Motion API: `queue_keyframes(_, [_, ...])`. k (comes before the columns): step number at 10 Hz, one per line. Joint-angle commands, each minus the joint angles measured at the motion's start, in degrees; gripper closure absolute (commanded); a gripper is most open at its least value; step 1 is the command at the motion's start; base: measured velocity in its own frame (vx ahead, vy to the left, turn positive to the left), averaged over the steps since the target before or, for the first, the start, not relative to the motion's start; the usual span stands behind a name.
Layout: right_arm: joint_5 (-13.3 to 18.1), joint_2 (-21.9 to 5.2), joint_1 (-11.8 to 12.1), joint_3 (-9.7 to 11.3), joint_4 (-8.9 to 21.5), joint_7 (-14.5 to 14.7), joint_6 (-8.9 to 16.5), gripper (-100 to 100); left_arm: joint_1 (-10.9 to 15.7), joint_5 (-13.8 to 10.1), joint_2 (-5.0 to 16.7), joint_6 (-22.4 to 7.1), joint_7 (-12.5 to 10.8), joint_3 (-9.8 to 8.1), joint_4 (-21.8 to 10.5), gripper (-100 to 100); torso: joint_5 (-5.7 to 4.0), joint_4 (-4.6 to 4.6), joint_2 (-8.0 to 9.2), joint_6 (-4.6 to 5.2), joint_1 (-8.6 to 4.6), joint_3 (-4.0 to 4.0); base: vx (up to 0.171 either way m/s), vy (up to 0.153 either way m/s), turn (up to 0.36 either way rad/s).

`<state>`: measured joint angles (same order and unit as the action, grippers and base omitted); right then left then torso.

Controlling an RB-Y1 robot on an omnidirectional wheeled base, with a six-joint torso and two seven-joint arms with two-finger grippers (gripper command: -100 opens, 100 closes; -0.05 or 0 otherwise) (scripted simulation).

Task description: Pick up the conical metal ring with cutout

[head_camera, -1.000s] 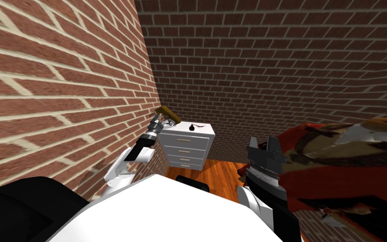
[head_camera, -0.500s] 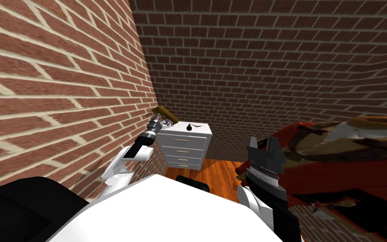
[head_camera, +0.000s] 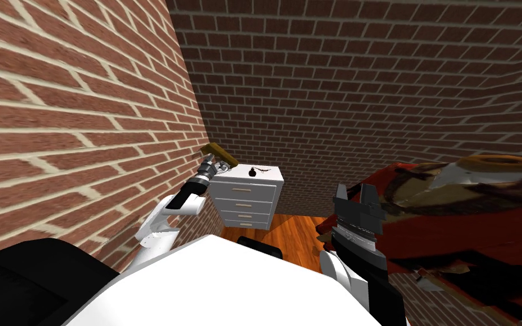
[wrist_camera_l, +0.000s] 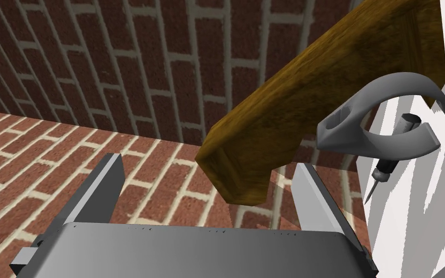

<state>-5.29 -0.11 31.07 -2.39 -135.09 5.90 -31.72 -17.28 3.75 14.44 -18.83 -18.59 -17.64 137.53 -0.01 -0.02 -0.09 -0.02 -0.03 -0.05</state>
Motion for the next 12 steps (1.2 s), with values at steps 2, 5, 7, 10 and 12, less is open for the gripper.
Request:
queue_keyframes(2, [0.0, 0.0, 0.0, 0.0, 0.0, 0.0, 0.0, 0, -0.08, -0.74, 0.46, -4.32, 0.88, -0.51, 0.05, -100, 0.0, 0.0, -0.01, 0.0, 0.01, 0.0, 0.037, -0.008, -0.048])
queue_keyframes(5, [0.0, 0.0, 0.0, 0.0, 0.0, 0.0, 0.0, 0, -0.37, -1.78, 1.01, -8.56, 2.14, -0.72, -0.02, -100, 0.02, -0.01, -0.05, -0.01, 0.11, -0.03, 0.045, 0.013, -0.038])
queue_keyframes(7, [0.0, 0.0, 0.0, 0.0, 0.0, 0.0, 0.0, 0, -0.71, -2.48, 1.24, -10.91, 3.06, -0.66, -0.17, -100, 0.04, -0.02, -0.07, -0.01, 0.15, -0.04, 0.056, 0.025, -0.031])
queue_keyframes(10, [0.0, -0.01, 0.0, -0.01, 0.0, 0.0, 0.0, 0, -1.33, -3.42, 1.37, -13.63, 4.35, -0.37, -0.51, -100, 0.05, -0.02, -0.08, -0.01, 0.21, -0.05, 0.054, 0.041, -0.026])
queue_keyframes(12, [0.0, -0.01, 0.01, -0.01, 0.0, 0.0, 0.0, 0, -1.98, -4.27, 1.31, -15.67, 5.49, 0.17, -1.2, -100, 0.06, -0.04, -0.16, -0.01, 0.25, -0.1, 0.106, 0.056, -0.052])
